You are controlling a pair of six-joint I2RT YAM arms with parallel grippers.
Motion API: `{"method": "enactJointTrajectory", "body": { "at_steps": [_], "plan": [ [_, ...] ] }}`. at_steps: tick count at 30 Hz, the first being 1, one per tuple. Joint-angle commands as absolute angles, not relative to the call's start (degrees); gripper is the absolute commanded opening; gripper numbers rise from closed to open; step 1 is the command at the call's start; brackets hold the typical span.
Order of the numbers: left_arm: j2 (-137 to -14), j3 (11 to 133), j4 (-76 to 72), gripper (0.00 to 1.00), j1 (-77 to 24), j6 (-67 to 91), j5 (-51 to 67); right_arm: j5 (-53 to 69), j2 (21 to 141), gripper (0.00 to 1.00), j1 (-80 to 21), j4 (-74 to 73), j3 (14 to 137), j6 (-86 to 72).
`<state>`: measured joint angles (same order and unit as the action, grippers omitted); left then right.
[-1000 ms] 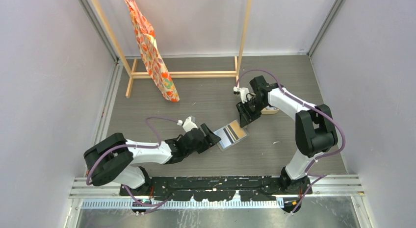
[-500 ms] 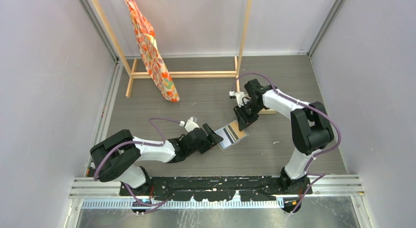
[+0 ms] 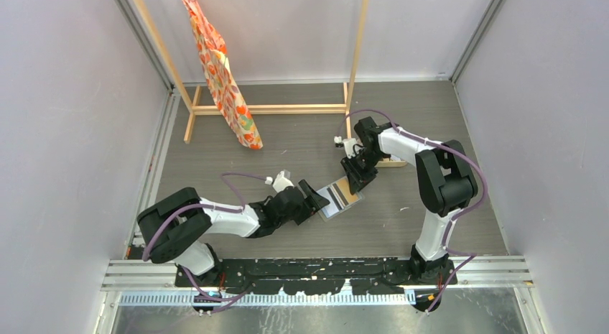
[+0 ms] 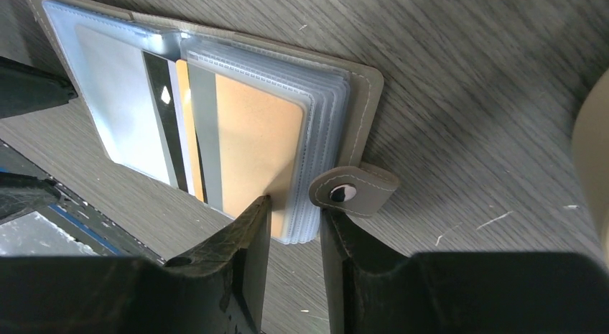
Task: Put the credit cards into the card holder
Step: Close the card holder at the center of the board.
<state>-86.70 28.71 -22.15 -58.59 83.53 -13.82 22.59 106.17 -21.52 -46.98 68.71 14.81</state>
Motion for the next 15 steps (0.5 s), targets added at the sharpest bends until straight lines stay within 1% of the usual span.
{"method": "enactJointTrajectory", "body": {
  "at_steps": [1, 6, 15],
  "plan": [
    [-88.08, 26.87, -27.46, 0.7, -57.67, 79.61, -12.7, 22.44, 108.28, 0.36, -21.86, -47.97, 69.82, 15.24],
    [-88.55, 25.59, -31.1, 0.72, -56.99, 77.61, -12.07, 23.07, 108.7, 0.35, -21.84, -48.64, 70.05, 15.43],
    [-94.24, 22.64, -48.36, 0.73, -54.14, 74.97, -7.76, 23.85, 108.81, 0.35, -21.88, -49.28, 70.13, 15.64]
  ]
}}
